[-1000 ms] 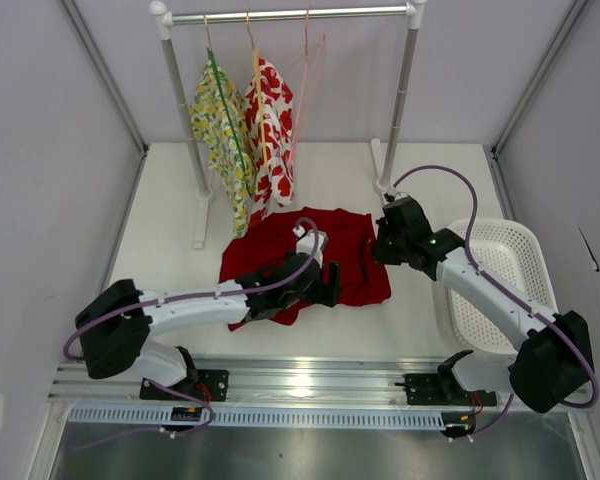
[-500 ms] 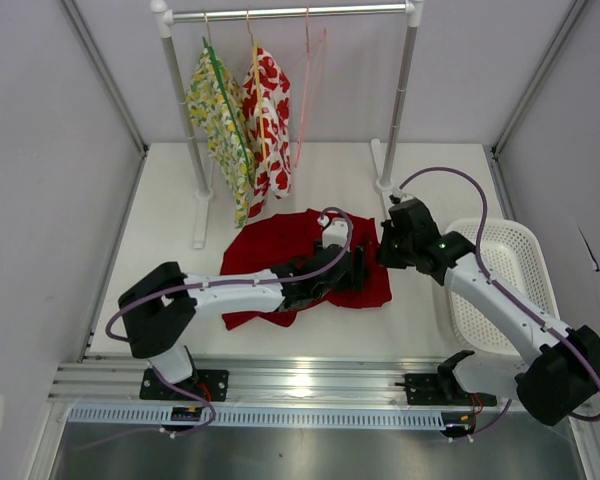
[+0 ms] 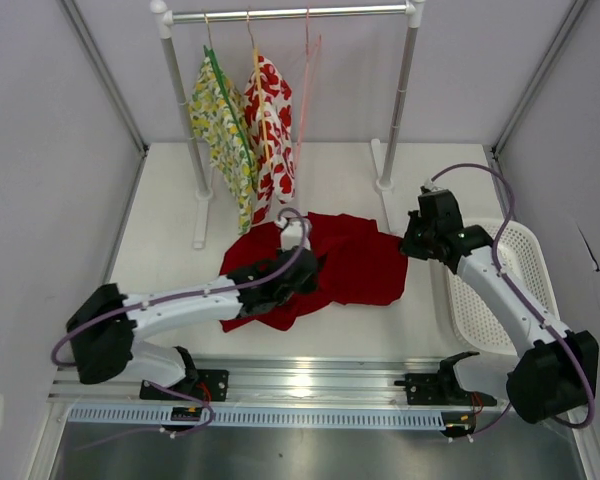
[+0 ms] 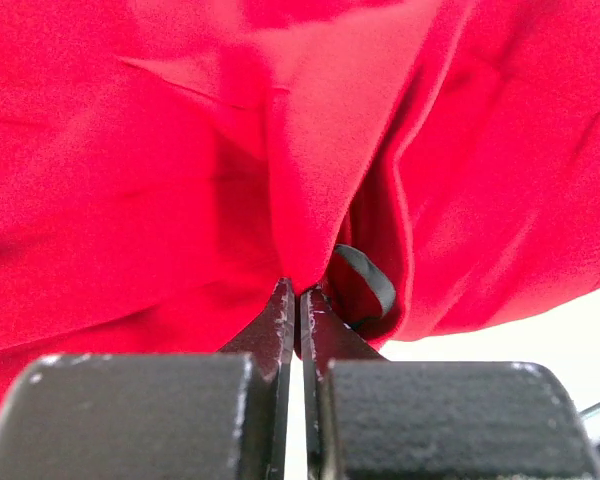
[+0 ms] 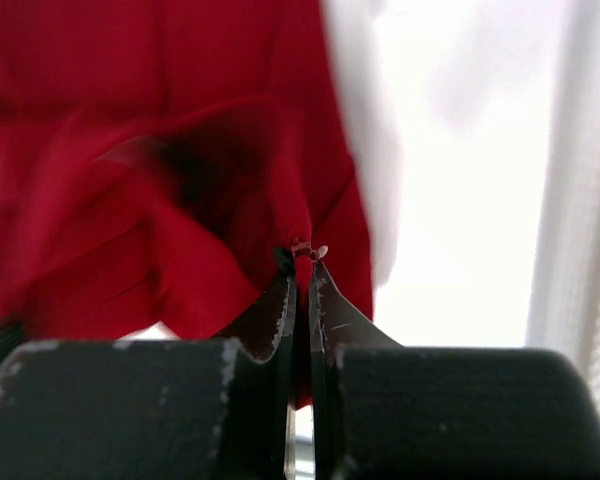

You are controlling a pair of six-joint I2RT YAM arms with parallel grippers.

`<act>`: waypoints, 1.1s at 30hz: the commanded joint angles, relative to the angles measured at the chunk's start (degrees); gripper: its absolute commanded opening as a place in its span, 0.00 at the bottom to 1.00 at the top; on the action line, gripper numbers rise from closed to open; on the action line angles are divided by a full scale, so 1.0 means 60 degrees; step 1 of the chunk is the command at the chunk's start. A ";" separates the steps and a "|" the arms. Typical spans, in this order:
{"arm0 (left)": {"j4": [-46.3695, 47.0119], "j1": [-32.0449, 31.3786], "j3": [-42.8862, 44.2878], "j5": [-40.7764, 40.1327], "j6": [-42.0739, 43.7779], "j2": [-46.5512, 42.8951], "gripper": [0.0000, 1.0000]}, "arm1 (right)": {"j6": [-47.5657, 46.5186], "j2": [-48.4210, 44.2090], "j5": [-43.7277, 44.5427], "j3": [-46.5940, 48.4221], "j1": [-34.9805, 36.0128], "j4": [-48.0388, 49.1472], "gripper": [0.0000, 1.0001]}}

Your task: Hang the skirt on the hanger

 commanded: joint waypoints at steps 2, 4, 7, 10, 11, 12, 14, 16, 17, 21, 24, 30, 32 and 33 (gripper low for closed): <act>-0.1450 0.1034 -0.0869 -0.0257 0.0097 -0.1761 0.00 | -0.0601 0.0653 -0.0147 0.0312 -0.0624 0.0565 0.00; -0.1860 0.1603 -0.1134 -0.0112 0.0156 -0.2450 0.00 | -0.0646 0.0889 -0.0043 0.0240 -0.0595 0.0770 0.00; -0.2636 0.2219 -0.1647 -0.0066 0.0215 -0.3300 0.00 | -0.0413 0.1241 0.0219 -0.0139 -0.0449 0.1106 0.00; -0.2931 0.3140 -0.2481 0.0473 0.0259 -0.4003 0.00 | -0.0076 0.1446 0.0294 -0.0856 -0.0419 0.1472 0.00; -0.2612 0.3333 -0.2614 0.0736 0.0361 -0.4092 0.00 | -0.0002 0.1519 0.0308 -0.1033 -0.0419 0.1604 0.00; -0.2493 0.3437 -0.3094 0.1073 0.0362 -0.4078 0.00 | 0.0100 0.1549 0.0308 -0.1238 -0.0405 0.1765 0.00; -0.2172 0.3467 -0.3318 0.1367 0.0332 -0.3874 0.00 | 0.0408 0.1491 0.0031 -0.1839 -0.0245 0.2395 0.00; -0.1308 0.3453 -0.3741 0.2056 0.0332 -0.3335 0.00 | 0.0540 0.1359 0.0015 -0.2278 0.0442 0.2979 0.00; -0.1088 0.3438 -0.3816 0.2173 0.0274 -0.3084 0.00 | 0.0700 0.1272 0.0378 -0.2396 0.0764 0.3142 0.00; 0.0157 0.3160 -0.4153 0.2774 0.0347 -0.2145 0.00 | 0.1038 0.0453 0.0763 -0.3318 0.1923 0.4225 0.00; 0.0745 0.2809 -0.4358 0.3053 0.0332 -0.2246 0.04 | 0.1083 -0.0134 0.0602 -0.3818 0.2027 0.4872 0.01; 0.0132 0.2691 -0.3761 0.2907 0.0697 -0.3650 0.48 | 0.0819 -0.0560 0.1011 -0.3366 0.2042 0.4259 0.29; -0.0452 0.2676 -0.3510 0.2907 0.1020 -0.3988 0.57 | 0.0804 -0.0720 0.1012 -0.3189 0.2041 0.4068 0.45; -0.0601 0.2691 -0.3132 0.2950 0.1122 -0.4309 0.63 | 0.0804 -0.0794 0.1012 -0.2985 0.2042 0.3864 0.50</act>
